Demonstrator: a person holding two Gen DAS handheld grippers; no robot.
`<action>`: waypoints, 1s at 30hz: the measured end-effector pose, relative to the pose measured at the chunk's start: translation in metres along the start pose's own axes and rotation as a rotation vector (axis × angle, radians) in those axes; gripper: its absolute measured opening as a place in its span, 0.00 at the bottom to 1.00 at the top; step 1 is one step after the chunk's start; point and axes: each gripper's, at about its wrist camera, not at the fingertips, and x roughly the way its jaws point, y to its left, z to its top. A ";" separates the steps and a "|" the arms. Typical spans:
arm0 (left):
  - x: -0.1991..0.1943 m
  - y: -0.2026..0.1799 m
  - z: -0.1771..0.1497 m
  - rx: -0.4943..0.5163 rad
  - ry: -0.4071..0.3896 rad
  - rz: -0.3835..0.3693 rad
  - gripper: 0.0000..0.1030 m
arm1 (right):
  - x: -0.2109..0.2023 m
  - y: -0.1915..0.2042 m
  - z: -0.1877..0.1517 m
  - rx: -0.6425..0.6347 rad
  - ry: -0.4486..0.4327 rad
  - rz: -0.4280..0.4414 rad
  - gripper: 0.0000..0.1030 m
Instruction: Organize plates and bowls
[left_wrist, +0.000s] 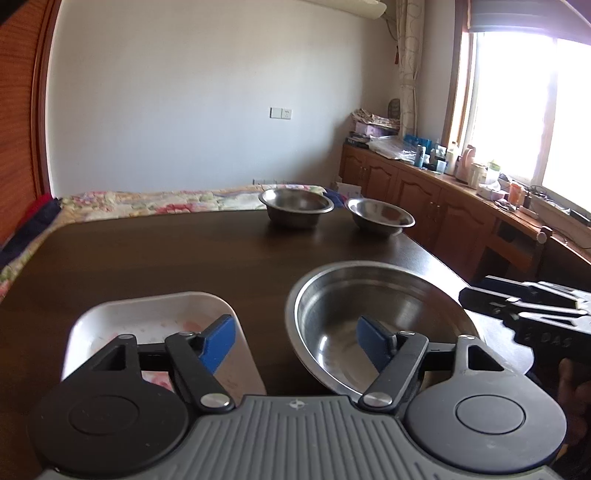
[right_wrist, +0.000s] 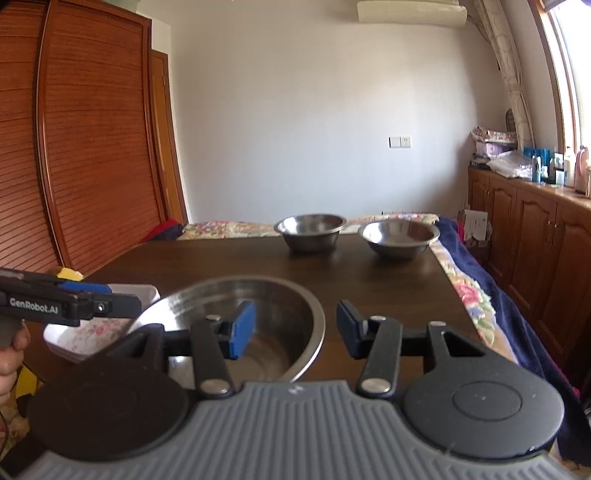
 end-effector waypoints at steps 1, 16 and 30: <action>0.000 0.000 0.002 0.004 -0.002 0.006 0.73 | -0.001 0.000 0.002 -0.005 -0.005 0.000 0.50; 0.011 0.021 0.026 0.045 -0.018 0.049 0.76 | 0.014 -0.016 0.045 -0.111 -0.051 0.013 0.51; 0.051 0.041 0.074 0.062 -0.033 0.082 0.76 | 0.070 -0.018 0.091 -0.286 -0.013 0.076 0.51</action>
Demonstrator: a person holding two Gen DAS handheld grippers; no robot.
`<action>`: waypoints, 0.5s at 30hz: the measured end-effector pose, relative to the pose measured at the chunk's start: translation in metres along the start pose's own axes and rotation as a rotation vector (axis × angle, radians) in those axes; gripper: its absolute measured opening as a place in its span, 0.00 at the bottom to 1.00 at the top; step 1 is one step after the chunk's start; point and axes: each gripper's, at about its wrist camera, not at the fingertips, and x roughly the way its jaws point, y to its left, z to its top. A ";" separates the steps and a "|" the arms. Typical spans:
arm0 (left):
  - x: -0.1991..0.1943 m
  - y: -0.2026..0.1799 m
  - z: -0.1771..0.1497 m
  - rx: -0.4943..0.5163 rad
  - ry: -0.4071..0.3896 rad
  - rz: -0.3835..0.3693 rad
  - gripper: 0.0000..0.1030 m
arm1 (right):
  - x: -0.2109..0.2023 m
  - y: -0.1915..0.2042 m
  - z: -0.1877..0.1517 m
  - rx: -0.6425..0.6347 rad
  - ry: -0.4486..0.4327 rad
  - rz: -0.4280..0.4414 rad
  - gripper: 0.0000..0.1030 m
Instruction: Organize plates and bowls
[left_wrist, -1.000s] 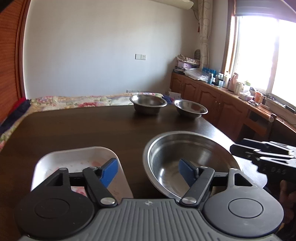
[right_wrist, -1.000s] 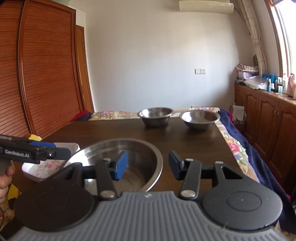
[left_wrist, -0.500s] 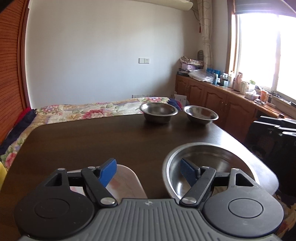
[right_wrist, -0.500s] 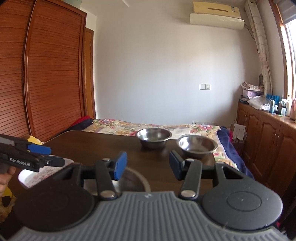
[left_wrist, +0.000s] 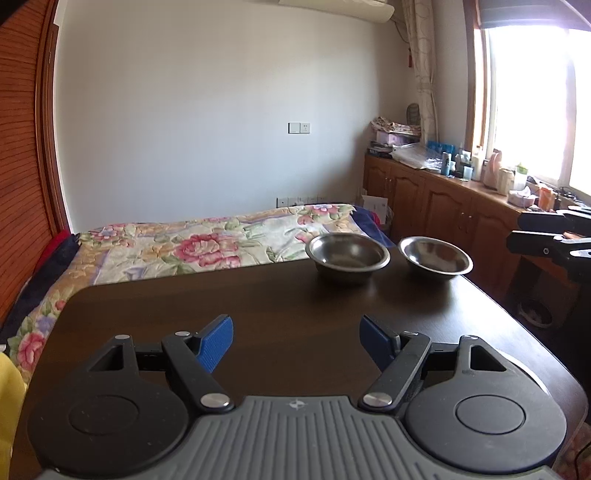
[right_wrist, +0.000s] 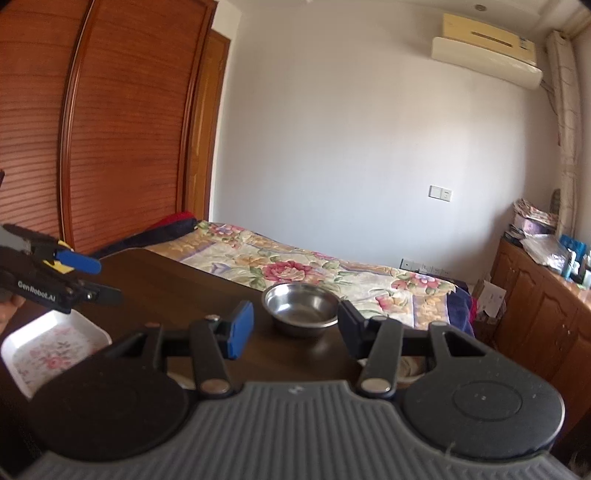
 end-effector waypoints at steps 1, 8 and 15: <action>0.004 0.002 0.004 0.000 0.000 0.001 0.76 | 0.005 0.000 0.001 -0.012 0.005 0.003 0.51; 0.036 0.001 0.030 0.032 0.000 -0.005 0.76 | 0.047 -0.007 0.005 -0.048 0.068 0.036 0.50; 0.068 -0.010 0.046 0.064 -0.002 -0.024 0.76 | 0.088 -0.023 0.006 -0.023 0.134 0.038 0.50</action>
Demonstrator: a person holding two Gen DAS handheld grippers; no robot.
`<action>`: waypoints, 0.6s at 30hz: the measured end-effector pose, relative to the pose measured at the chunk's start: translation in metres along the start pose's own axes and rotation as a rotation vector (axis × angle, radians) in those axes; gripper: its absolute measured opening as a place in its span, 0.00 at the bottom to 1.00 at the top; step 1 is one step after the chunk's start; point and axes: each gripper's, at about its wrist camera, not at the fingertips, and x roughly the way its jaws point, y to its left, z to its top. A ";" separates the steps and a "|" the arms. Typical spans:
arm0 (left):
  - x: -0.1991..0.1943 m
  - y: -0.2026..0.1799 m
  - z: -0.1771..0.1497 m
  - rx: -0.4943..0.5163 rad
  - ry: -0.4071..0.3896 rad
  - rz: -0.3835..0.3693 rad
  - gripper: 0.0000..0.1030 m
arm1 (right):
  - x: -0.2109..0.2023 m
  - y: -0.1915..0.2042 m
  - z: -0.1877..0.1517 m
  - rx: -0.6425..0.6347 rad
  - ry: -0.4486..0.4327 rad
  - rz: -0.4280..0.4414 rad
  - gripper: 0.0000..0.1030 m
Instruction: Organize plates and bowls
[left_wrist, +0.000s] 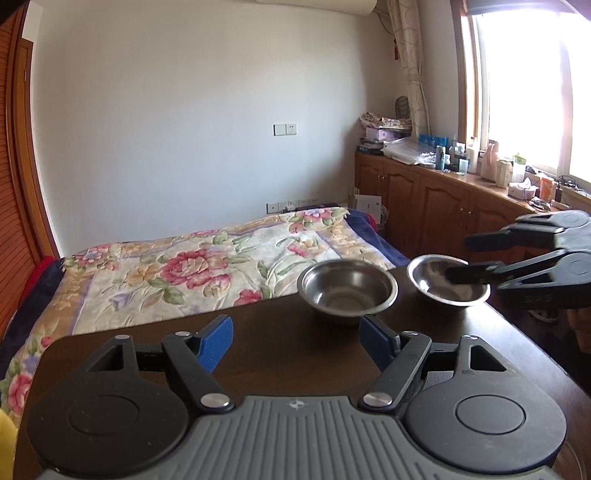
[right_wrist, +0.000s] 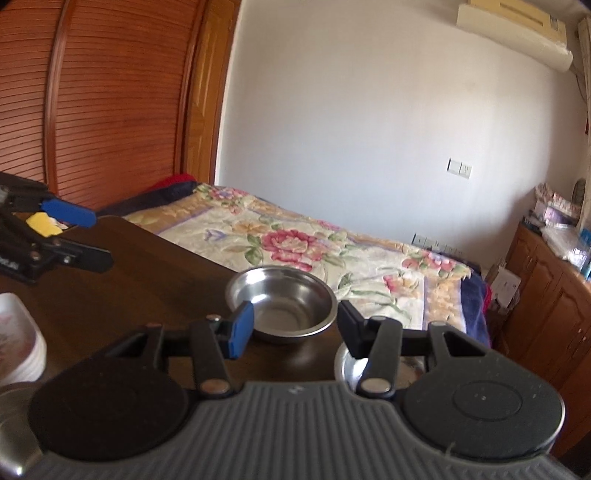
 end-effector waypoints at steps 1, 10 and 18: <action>0.004 -0.002 0.002 0.003 0.000 -0.004 0.76 | 0.007 -0.004 0.000 0.011 0.011 0.007 0.50; 0.048 -0.012 0.017 -0.005 0.045 -0.048 0.72 | 0.055 -0.025 0.003 0.080 0.092 0.032 0.43; 0.087 -0.014 0.019 -0.002 0.086 -0.032 0.60 | 0.086 -0.041 0.003 0.167 0.145 0.049 0.38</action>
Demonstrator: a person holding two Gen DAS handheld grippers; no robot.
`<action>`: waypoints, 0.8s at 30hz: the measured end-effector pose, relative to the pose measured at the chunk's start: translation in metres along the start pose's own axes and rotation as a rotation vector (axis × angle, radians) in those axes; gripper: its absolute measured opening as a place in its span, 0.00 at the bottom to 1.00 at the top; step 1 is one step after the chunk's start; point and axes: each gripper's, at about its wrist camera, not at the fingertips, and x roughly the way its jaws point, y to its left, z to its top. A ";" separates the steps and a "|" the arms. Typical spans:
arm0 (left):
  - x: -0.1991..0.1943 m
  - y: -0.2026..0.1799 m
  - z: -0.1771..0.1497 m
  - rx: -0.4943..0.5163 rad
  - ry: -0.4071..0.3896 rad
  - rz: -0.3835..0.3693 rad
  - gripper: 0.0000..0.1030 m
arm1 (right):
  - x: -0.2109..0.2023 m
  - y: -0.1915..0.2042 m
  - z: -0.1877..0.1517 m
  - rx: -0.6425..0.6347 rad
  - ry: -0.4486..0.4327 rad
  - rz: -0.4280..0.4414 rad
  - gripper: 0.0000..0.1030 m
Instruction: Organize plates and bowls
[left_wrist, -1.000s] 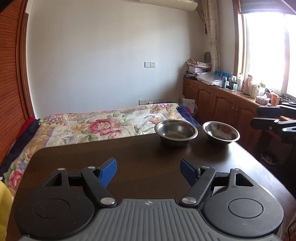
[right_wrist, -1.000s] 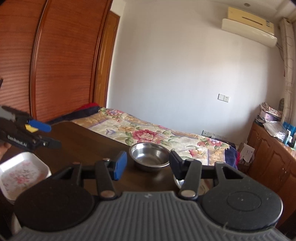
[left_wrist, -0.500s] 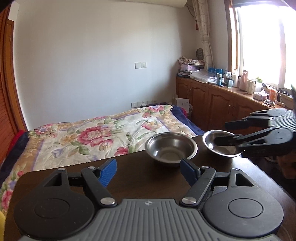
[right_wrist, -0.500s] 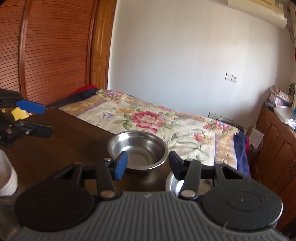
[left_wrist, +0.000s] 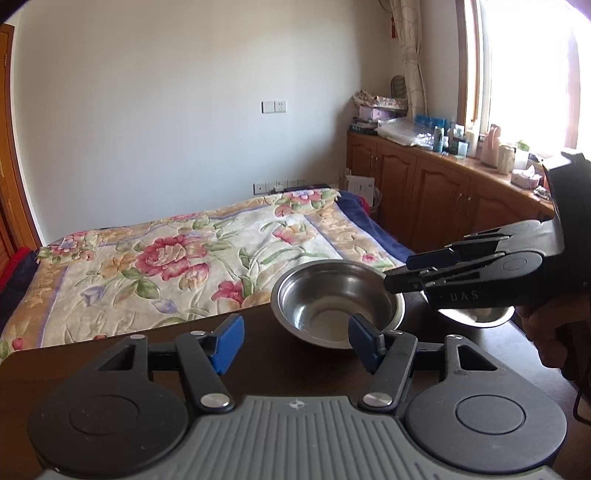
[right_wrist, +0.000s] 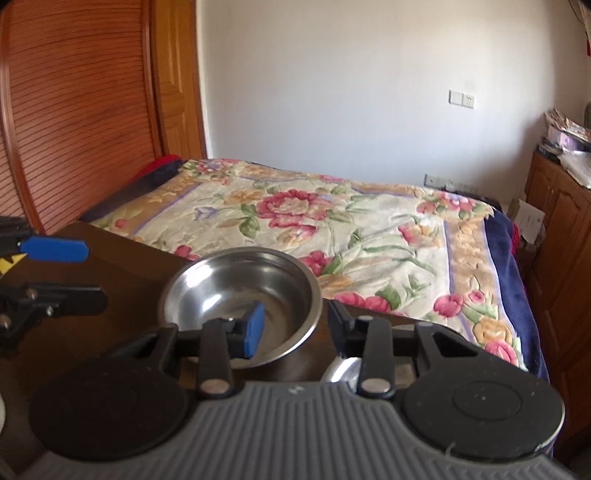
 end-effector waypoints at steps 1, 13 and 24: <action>0.005 -0.001 0.001 0.002 0.006 0.001 0.59 | 0.002 -0.001 0.000 0.004 0.003 -0.004 0.38; 0.048 0.002 0.004 -0.075 0.109 -0.062 0.49 | 0.023 -0.007 0.003 0.048 0.059 0.016 0.31; 0.068 0.009 0.005 -0.143 0.152 -0.084 0.48 | 0.034 -0.003 0.002 0.034 0.106 0.026 0.27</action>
